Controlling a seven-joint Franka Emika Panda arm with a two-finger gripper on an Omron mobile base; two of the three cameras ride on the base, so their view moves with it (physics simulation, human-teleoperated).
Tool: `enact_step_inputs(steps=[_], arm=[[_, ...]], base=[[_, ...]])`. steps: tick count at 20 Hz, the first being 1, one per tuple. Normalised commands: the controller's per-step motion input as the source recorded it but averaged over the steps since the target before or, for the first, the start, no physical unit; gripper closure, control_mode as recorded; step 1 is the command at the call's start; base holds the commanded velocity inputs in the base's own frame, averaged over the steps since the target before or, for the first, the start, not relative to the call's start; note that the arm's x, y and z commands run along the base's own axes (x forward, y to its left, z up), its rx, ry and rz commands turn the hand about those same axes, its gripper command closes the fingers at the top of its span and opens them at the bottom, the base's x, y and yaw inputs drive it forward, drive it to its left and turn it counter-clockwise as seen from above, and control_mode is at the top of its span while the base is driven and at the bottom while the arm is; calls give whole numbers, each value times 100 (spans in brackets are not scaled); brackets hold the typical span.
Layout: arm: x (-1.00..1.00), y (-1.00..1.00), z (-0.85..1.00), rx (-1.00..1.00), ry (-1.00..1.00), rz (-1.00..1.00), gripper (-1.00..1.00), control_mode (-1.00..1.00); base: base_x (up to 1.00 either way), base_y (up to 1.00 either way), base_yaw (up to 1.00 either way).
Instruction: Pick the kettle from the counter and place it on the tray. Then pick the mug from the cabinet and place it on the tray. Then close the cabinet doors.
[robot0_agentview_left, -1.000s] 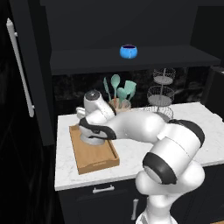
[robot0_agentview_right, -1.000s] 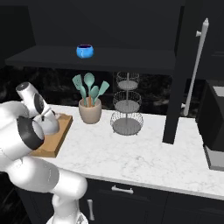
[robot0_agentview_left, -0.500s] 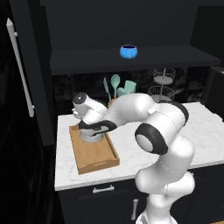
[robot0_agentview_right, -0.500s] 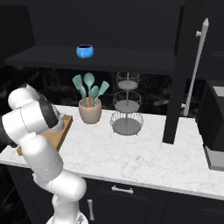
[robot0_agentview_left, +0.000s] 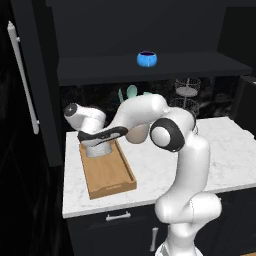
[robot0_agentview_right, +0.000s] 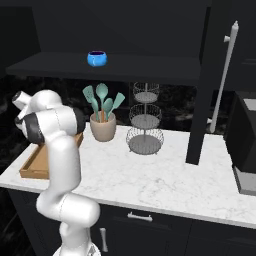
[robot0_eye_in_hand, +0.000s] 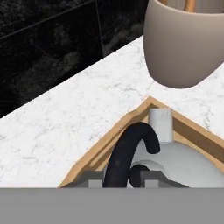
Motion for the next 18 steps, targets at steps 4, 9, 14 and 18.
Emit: enact_step_inputs(steps=[4, 9, 14, 18], arm=[[-4, -13, -35, -1, -4, -5, 100, -100], [-50, -54, -41, 8, -17, 0, 100, -100], [-31, -53, -36, 11, -13, 0, 100, -100], [-17, -28, -37, 8, -10, 0, 100, -100]], base=[[0, 0, 0], [0, 0, 0], [0, 0, 0], [0, 0, 0]])
